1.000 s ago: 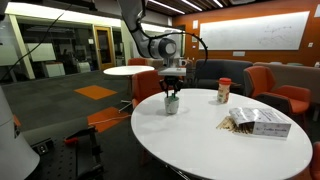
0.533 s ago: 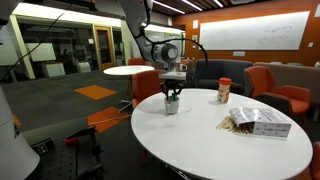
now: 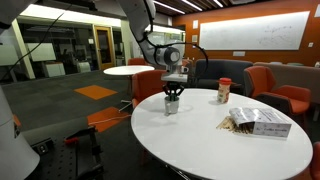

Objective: Take the green marker out of the white mug

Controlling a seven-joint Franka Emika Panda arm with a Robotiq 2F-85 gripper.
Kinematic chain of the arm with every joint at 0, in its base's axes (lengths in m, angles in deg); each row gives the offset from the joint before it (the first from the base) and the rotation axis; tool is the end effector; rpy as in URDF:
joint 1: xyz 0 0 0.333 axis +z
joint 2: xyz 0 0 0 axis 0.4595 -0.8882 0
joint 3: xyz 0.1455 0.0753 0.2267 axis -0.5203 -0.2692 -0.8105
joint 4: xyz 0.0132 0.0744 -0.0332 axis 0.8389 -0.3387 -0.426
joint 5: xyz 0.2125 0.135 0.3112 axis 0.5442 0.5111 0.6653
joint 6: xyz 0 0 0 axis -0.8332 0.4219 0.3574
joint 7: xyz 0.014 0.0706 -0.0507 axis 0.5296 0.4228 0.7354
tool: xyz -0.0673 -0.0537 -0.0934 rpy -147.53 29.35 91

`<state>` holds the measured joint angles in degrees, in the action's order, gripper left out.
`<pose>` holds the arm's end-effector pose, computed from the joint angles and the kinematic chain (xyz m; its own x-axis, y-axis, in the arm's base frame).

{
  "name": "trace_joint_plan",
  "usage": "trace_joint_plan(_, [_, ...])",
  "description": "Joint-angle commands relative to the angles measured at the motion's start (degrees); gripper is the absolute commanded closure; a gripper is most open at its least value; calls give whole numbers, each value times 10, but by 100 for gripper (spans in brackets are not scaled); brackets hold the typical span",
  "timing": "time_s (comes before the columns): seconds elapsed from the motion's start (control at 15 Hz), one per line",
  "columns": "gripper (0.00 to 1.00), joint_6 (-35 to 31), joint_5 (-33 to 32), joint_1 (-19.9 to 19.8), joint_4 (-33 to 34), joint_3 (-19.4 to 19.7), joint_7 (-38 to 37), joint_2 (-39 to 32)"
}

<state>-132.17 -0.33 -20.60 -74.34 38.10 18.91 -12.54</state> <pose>0.6506 0.1693 0.0930 0.6678 0.7440 0.0237 0.7443 -0.6672 -0.0279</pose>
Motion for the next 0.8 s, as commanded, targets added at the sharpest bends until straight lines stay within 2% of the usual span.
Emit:
trace_joint_plan(0.0, [92, 29, -13, 0, 36, -4, -21, -21])
trace_joint_plan(0.2, [99, 34, -12, -1, 48, -6, -19, -32])
trace_joint_plan(0.4, [100, 34, -12, -1, 49, -9, -16, -32])
trace_joint_plan(0.53, [100, 32, -13, 1, 32, -8, -23, -13])
trace_joint_plan(0.73, [100, 63, -11, 3, 7, -4, -42, 32])
